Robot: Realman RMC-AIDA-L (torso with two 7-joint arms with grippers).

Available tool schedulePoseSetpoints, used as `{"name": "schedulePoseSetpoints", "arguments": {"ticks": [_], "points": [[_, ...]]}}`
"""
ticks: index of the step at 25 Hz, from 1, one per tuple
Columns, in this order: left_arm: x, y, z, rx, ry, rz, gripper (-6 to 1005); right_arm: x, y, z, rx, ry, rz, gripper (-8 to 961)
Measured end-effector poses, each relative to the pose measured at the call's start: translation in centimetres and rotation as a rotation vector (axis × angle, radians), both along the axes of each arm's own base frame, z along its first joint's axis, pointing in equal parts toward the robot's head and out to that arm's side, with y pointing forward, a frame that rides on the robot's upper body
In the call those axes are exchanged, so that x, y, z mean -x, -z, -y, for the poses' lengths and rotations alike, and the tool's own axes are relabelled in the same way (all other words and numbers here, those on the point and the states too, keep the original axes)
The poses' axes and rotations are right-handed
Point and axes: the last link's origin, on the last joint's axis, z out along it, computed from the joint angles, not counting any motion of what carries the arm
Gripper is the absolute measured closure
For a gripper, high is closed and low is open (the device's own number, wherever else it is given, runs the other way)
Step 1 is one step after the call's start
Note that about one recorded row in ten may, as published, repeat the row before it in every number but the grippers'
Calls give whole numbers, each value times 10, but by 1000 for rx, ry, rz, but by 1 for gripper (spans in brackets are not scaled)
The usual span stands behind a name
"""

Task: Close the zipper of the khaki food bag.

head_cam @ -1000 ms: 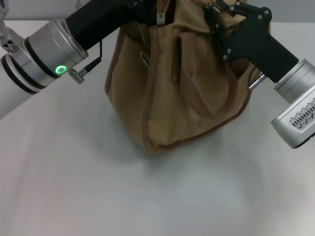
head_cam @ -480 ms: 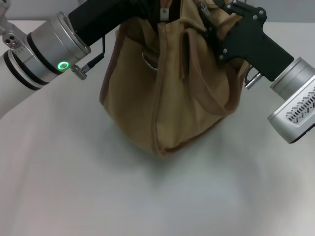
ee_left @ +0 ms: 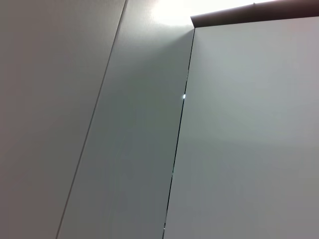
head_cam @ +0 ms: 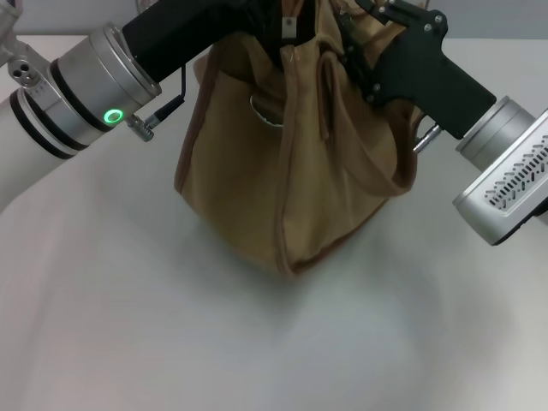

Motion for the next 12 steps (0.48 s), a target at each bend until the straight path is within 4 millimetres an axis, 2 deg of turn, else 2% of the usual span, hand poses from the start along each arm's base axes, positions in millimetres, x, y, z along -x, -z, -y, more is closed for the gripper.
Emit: {"name": "schedulePoseSetpoints", "arguments": {"ticks": [9,12], "points": [[0,0,0,-1,-1,1,930,3,1,-2,-1,-6,5,625],[0,0,0,-1,-2,1,929,3,1,-2,0,-5,3,706]]}}
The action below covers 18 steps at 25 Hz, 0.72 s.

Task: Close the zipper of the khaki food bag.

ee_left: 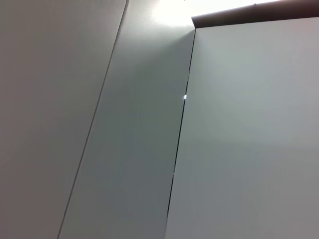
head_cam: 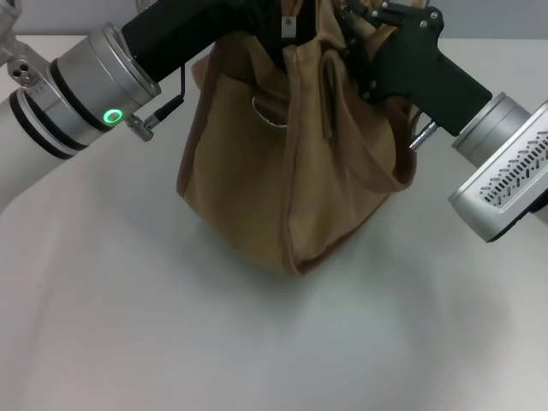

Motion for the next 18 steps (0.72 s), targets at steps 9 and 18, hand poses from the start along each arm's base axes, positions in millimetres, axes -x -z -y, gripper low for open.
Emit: {"name": "schedulePoseSetpoints", "arguments": {"ticks": [9,18], "points": [[1,0,0,-2,-4,2,927,-2,0,-1,-3,14,4,848],[7,-1,2,-7,-20,2,925,-6,-6,-4,-40,52,-29,849]]}}
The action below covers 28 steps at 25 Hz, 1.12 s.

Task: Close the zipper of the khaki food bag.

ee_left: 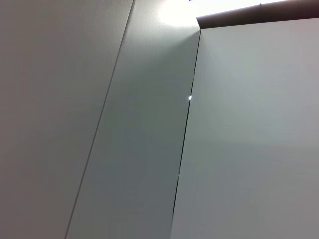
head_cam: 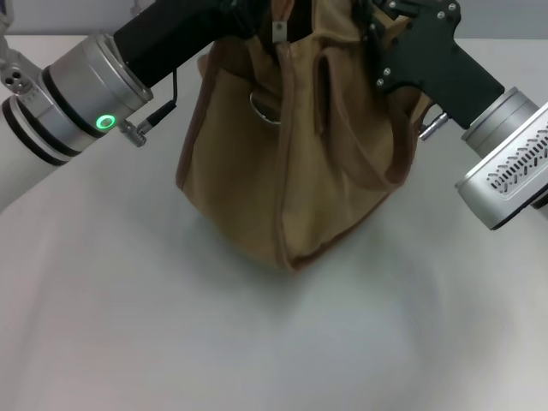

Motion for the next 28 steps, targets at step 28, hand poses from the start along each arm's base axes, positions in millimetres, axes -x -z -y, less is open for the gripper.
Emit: {"name": "schedulePoseSetpoints", "arguments": {"ticks": [28], "points": [[45,-21,11,-93,-143,31,919,-32,-16,5,-77,130,-43,949]]}}
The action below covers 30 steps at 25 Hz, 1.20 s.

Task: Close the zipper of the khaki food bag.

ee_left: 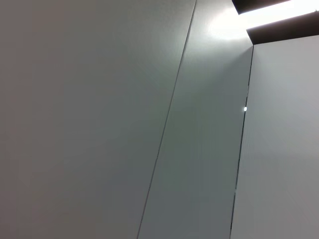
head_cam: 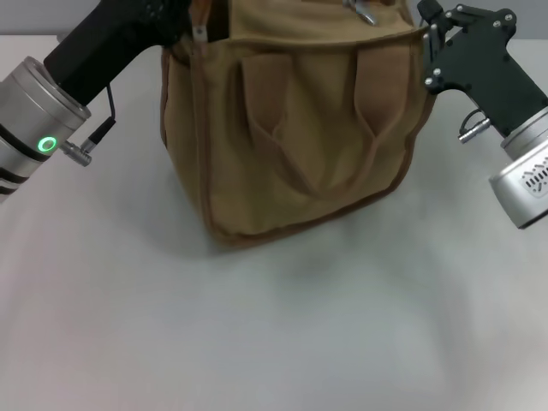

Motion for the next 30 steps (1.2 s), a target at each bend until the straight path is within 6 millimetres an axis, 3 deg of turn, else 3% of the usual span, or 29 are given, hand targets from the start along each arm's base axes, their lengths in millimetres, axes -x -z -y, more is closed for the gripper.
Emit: {"name": "schedulePoseSetpoints", "arguments": {"ticks": [6,11,21,30], "points": [[-5,5,-1,17,13,2,917,18,5,17,0,-61,-156,931],[-7,5,-1,22,19,4,916,28,9,14,41,-71,-196,916],[-13,7,-3,30,33,2,914,38,23,6,131,-81,-145,622],[-20,9,-6,39,58,-6,912,44,27,4,167,-94,-140,618]]}}
